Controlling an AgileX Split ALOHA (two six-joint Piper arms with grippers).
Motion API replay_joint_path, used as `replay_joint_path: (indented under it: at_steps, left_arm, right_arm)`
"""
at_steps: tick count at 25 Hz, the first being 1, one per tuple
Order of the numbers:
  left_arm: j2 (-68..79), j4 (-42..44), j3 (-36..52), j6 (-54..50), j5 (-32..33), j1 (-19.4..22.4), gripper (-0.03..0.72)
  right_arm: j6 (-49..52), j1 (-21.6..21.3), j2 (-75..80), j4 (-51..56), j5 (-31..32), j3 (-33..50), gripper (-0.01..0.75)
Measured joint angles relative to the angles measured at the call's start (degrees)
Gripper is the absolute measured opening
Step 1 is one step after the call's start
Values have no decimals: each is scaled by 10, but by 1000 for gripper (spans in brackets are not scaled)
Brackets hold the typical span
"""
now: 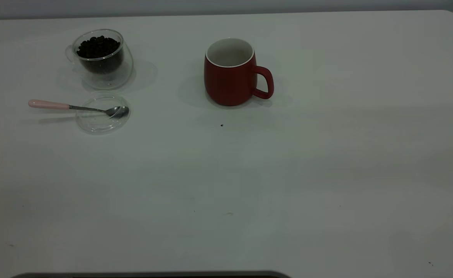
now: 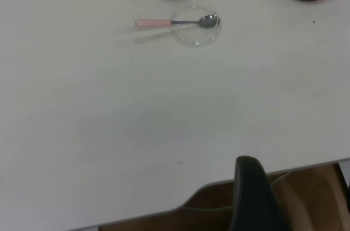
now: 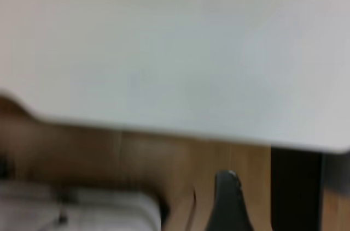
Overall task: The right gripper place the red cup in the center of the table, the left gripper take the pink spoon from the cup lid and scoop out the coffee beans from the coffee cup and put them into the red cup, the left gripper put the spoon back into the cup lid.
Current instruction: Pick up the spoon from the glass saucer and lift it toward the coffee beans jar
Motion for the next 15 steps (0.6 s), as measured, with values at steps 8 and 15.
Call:
replay_joint_path:
  at_steps: [8,15]
  left_arm:
    - [0,0,0,0,0,0,465]
    - [0,0,0,0,0,0,465]
  right_arm:
    - [-1,-37,-198,0,-4,3,589]
    - [-2,-38,-223,0,-2,3,589]
